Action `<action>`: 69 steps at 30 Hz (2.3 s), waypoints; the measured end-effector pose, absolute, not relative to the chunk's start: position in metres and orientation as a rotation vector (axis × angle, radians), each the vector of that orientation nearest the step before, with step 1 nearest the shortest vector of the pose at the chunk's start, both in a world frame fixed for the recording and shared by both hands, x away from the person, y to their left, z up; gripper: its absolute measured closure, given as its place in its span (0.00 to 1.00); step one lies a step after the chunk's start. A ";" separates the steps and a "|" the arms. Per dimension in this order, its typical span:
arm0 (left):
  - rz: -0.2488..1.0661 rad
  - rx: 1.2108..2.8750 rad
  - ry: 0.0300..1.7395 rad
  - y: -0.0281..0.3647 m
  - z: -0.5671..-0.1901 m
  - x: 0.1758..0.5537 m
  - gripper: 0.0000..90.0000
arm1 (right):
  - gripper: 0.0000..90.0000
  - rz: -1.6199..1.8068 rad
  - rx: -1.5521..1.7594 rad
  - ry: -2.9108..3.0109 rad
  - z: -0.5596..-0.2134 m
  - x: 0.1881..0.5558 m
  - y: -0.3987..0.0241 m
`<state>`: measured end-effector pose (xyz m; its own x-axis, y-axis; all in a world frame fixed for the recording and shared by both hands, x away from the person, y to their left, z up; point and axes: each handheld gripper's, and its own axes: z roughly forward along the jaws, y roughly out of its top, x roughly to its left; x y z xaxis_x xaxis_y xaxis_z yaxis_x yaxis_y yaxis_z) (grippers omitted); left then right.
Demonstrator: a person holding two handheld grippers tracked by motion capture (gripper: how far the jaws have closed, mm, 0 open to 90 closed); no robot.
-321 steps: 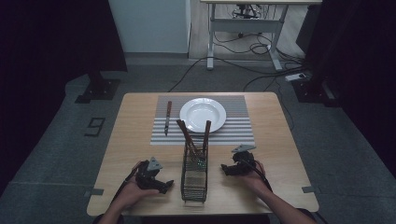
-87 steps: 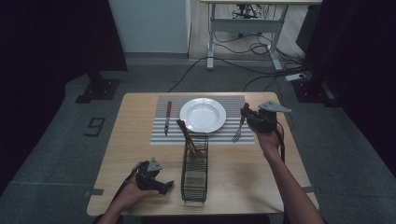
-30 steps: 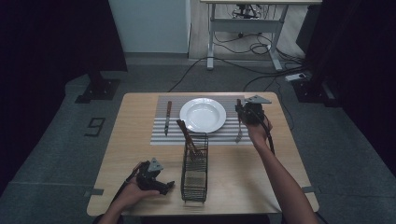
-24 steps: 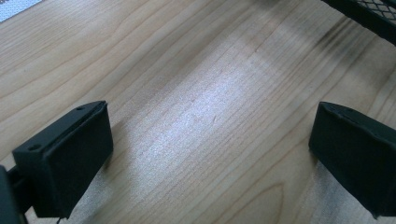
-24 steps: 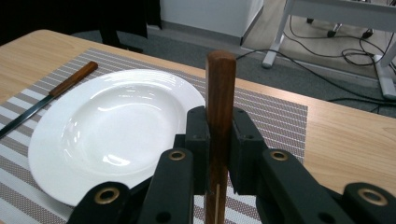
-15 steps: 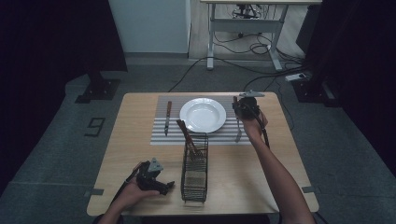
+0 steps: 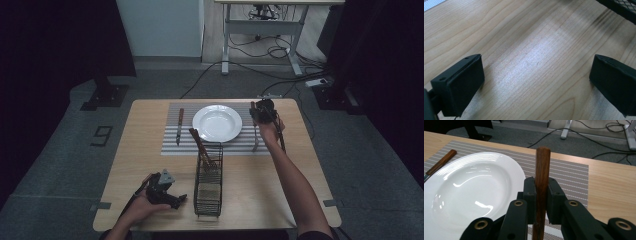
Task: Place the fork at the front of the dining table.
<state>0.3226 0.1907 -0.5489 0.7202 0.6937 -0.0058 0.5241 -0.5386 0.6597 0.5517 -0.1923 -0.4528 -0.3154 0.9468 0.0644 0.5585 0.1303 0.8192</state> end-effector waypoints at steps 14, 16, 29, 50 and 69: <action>0.339 2.272 0.918 0.191 -0.549 0.323 0.00 | 0.89 1.005 1.480 1.969 -0.464 0.574 -0.187; 0.339 2.272 0.918 0.191 -0.549 0.323 0.00 | 0.89 0.990 1.497 1.974 -0.467 0.579 -0.186; 0.339 2.274 0.916 0.191 -0.549 0.323 0.00 | 0.87 0.935 1.590 1.970 -0.493 0.601 -0.193; 0.339 2.274 0.916 0.191 -0.549 0.323 0.00 | 0.86 0.880 1.639 1.995 -0.523 0.611 -0.190; 0.336 2.276 0.911 0.191 -0.549 0.322 0.00 | 0.81 0.753 1.566 1.994 -0.539 0.609 -0.175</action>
<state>0.3220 0.1908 -0.5488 0.7251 0.6886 -0.0050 0.5208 -0.5436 0.6583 0.6092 -0.1747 -0.5386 -0.2208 0.9744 -0.0425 0.7030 0.1893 0.6855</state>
